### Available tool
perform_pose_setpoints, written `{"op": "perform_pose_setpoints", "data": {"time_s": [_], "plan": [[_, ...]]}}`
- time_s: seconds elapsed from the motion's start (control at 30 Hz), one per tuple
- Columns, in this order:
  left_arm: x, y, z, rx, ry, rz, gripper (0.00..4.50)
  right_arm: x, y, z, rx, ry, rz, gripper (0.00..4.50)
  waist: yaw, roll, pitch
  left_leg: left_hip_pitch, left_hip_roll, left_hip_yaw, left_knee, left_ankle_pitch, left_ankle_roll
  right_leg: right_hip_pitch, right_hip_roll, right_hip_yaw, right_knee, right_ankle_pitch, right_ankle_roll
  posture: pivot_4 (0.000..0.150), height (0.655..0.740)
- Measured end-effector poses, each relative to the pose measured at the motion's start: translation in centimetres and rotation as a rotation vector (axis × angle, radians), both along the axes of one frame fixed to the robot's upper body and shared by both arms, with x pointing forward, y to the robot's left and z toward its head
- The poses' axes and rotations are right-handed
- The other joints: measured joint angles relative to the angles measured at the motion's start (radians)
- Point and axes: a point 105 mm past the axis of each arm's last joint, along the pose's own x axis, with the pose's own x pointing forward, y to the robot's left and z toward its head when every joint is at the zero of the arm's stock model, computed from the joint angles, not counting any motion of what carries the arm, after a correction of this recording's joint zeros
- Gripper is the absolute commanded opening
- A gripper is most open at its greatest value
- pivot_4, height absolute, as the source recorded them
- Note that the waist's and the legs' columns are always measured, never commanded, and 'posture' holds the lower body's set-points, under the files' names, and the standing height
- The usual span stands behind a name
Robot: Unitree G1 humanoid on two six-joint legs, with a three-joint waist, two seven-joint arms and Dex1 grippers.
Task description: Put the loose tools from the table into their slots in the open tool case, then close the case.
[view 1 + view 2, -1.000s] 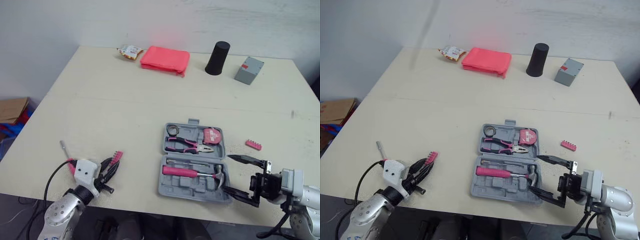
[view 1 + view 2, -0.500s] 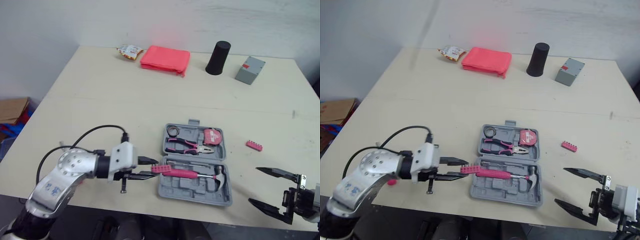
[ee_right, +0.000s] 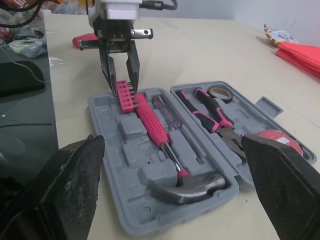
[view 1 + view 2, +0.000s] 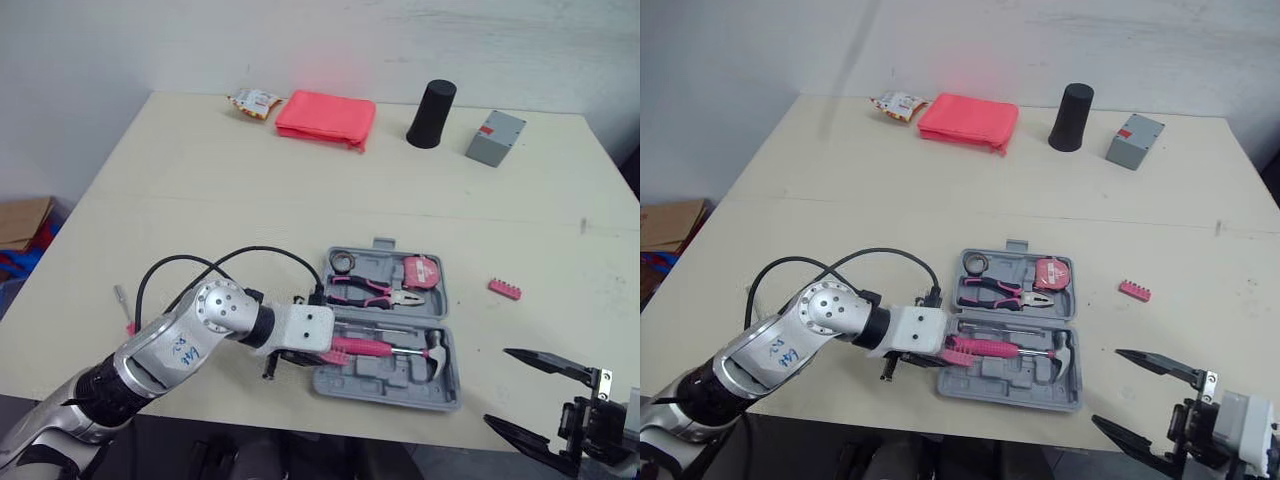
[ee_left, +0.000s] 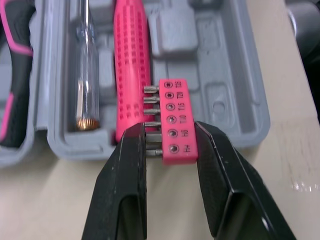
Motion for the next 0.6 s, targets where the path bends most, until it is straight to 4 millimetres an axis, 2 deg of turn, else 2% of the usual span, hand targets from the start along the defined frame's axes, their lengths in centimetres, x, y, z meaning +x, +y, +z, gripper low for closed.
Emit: {"op": "perform_pose_setpoints", "data": {"time_s": [0.27,0.6], "plan": [[-0.4,-1.8,-0.5,-0.027,0.017,0.029,0.69,0.9,0.4,0.6,0.005,-0.022,-0.033,4.5,0.014,0.0,0.0,0.0,-0.001,0.0,0.002,0.0,0.002,0.001,-0.001,0.0,0.0,0.0,0.001,0.15,0.74],[-0.4,-2.6,0.0,-0.027,0.066,0.051,0.69,1.7,0.6,0.9,0.006,-0.034,-0.034,4.5,0.025,0.0,0.0,-0.001,-0.001,-0.001,0.003,0.001,0.002,0.001,-0.001,0.0,0.001,0.001,0.002,0.15,0.74]]}}
